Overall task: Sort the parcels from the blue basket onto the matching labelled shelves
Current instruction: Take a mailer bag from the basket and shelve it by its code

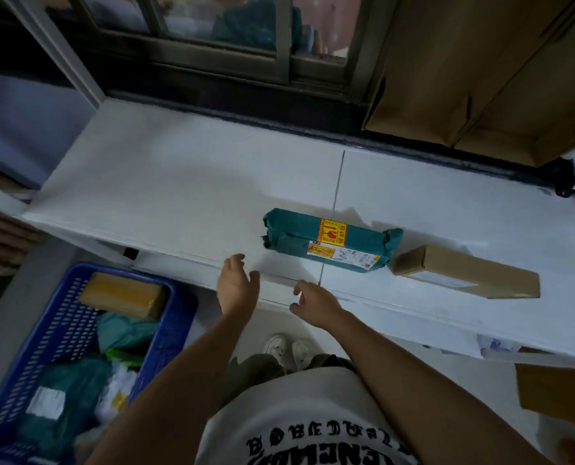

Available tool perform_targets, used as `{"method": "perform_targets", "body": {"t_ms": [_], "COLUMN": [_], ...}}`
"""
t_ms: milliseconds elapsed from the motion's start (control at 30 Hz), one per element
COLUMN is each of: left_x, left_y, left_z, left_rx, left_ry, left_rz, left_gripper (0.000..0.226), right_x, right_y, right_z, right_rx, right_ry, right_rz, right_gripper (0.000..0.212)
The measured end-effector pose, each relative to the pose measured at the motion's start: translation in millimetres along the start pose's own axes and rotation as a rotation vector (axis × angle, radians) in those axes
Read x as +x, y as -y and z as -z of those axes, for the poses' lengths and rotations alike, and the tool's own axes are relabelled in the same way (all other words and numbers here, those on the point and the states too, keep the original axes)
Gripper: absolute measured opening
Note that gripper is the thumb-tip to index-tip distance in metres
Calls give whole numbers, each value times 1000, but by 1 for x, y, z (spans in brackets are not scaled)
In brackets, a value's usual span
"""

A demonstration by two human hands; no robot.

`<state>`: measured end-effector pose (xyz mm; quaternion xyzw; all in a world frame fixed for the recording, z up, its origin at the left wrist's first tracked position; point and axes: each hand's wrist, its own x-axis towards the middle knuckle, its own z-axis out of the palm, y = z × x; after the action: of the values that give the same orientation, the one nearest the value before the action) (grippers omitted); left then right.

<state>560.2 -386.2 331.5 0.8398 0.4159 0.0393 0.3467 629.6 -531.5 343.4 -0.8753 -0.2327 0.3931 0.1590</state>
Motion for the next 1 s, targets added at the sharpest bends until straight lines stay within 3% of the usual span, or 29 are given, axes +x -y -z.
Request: {"method": "perform_targets", "body": {"t_ms": [167, 300, 700, 867, 1000], "left_x": [-39, -73, -191, -223, -242], "left_y": [37, 65, 146, 186, 228], "left_z": [7, 27, 73, 91, 115], "left_rx": [383, 629, 486, 408, 364], "left_ry": [210, 246, 64, 7, 16], "left_rz": [83, 152, 662, 757, 834], "left_gripper": [53, 52, 55, 49, 42], "right_x": [16, 21, -20, -34, -35], "right_y": [32, 57, 165, 203, 233], "right_z": [1, -12, -106, -151, -186], "right_rx": [-748, -982, -1204, -1315, -1297], "right_ry": [-3, 40, 210, 234, 281], "right_rz": [425, 611, 1144, 1221, 1123], "right_gripper": [47, 52, 51, 41, 46]}}
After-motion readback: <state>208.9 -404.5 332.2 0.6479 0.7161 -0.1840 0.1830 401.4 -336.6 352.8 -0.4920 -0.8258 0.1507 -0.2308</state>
